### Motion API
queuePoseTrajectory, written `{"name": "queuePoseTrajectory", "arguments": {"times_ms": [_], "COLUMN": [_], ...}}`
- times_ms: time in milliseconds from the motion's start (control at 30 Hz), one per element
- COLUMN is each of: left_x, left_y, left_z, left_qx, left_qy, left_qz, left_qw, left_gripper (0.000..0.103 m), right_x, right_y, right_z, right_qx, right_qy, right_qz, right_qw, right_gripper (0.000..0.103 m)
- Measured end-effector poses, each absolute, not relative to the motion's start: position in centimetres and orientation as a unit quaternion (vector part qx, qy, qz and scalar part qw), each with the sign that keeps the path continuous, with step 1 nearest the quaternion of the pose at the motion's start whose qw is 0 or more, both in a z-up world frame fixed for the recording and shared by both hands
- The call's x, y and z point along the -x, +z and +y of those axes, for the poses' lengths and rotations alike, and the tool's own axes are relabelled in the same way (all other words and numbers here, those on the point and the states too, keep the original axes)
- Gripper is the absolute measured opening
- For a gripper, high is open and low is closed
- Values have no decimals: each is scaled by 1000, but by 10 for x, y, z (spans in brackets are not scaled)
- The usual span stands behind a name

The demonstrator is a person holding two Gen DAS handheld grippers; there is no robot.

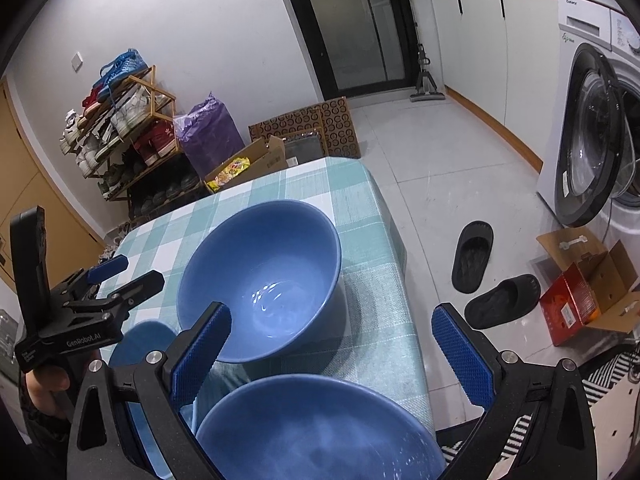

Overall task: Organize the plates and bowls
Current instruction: 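Move both open grippers toward the blue bowls on the table, then close the left gripper on a blue bowl rim while the right gripper grips another bowl rim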

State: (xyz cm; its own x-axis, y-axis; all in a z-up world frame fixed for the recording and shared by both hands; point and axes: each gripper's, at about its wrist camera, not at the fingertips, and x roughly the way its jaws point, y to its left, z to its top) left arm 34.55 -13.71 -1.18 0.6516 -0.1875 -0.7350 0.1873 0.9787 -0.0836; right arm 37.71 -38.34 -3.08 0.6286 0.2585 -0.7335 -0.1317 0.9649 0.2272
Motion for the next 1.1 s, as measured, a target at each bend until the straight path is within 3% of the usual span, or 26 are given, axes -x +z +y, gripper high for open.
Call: {"name": "queuePoseTrajectory", "arguments": {"times_ms": [167, 400, 667, 833, 933, 1100], "left_x": [-354, -360, -366, -366, -367, -366], "left_y": [-18, -26, -37, -39, -41, -43], "left_z": [-140, -151, -161, -163, -164, -164], "left_qx": [13, 10, 15, 16, 14, 12], "left_qy": [-114, -131, -151, -158, -159, -159], "left_qz": [414, 424, 449, 456, 461, 463], "left_qw": [903, 896, 880, 876, 873, 872], "left_gripper": [101, 91, 58, 47, 36, 30], "right_x": [-389, -404, -411, -414, -414, -414], "right_y": [-38, -48, -55, -59, -62, -64], "right_z": [-376, -371, -367, -366, -364, -362], "right_qx": [-66, -59, -59, -55, -50, -50], "right_qy": [113, 117, 118, 119, 121, 126], "right_qz": [428, 441, 452, 457, 459, 462], "right_qw": [894, 888, 882, 880, 879, 877], "right_gripper": [102, 102, 92, 80, 74, 66]}}
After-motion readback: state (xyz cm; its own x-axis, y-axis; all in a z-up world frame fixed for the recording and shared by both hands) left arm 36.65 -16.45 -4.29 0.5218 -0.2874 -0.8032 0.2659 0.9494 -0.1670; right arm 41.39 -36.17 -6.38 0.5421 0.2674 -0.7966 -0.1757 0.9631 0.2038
